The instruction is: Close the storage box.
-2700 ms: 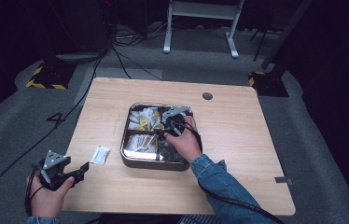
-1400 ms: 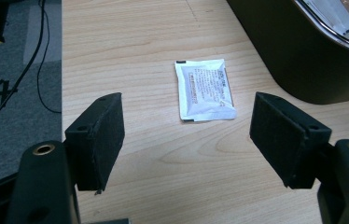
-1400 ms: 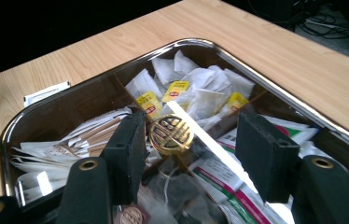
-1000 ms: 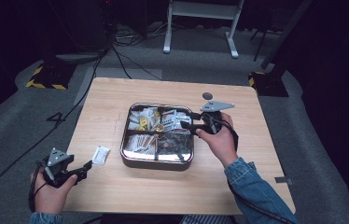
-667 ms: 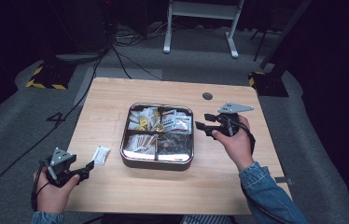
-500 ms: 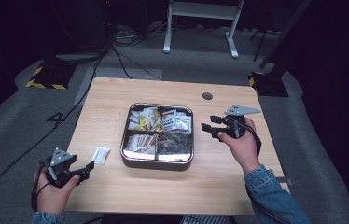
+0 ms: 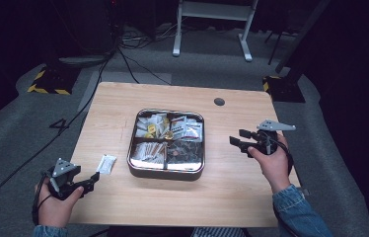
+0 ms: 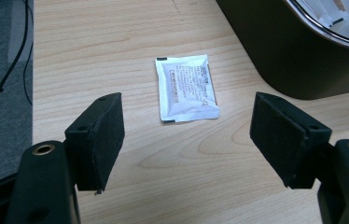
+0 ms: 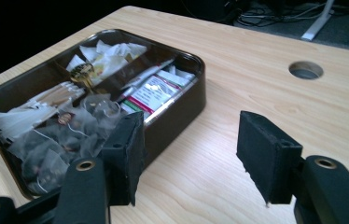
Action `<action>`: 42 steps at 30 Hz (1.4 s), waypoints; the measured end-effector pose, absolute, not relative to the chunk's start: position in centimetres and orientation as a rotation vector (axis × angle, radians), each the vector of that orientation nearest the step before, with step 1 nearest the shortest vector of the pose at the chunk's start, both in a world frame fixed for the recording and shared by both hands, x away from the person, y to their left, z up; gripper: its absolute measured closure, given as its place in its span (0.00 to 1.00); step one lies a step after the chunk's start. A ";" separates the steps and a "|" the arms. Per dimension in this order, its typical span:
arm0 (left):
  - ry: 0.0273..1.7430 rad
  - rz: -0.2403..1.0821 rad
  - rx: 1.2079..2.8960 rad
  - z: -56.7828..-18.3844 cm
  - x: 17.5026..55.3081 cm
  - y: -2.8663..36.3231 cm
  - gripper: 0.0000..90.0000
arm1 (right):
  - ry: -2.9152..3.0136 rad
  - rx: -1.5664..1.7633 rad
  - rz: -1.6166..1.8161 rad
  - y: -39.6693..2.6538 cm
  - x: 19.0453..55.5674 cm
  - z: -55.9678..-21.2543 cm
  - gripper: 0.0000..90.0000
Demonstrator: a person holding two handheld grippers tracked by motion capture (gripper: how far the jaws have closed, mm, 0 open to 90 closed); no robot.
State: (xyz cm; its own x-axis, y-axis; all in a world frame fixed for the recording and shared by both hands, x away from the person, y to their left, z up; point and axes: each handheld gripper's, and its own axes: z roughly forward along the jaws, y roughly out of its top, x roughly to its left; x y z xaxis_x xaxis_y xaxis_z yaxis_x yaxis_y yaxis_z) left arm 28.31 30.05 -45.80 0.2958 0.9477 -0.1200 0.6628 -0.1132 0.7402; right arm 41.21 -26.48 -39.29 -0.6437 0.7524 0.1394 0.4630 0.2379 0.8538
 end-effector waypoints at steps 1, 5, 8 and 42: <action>1.442 0.508 1.854 -45.8 28.3 30.0 0.30 | 2.211 1.136 1.362 -26.8 41.1 -39.5 0.47; 1.439 0.502 1.865 -46.0 28.3 29.9 0.30 | 2.193 1.172 1.346 -28.3 40.7 -40.1 0.47; 1.444 0.496 1.863 -46.1 28.3 30.0 0.30 | 2.181 1.203 1.334 -29.5 40.3 -40.7 0.46; 1.450 0.406 1.951 -48.4 28.4 29.9 0.29 | 2.353 1.208 1.022 -33.0 37.7 -48.8 0.36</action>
State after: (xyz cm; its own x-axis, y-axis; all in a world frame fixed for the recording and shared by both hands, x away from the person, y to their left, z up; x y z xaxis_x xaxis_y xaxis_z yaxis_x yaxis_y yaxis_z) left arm 28.38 29.93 -48.39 0.3358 0.9319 -0.1370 0.7254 -0.1631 0.6687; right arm 37.73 -32.99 -48.83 -0.5989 0.7993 0.0495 0.5819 0.3919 0.7126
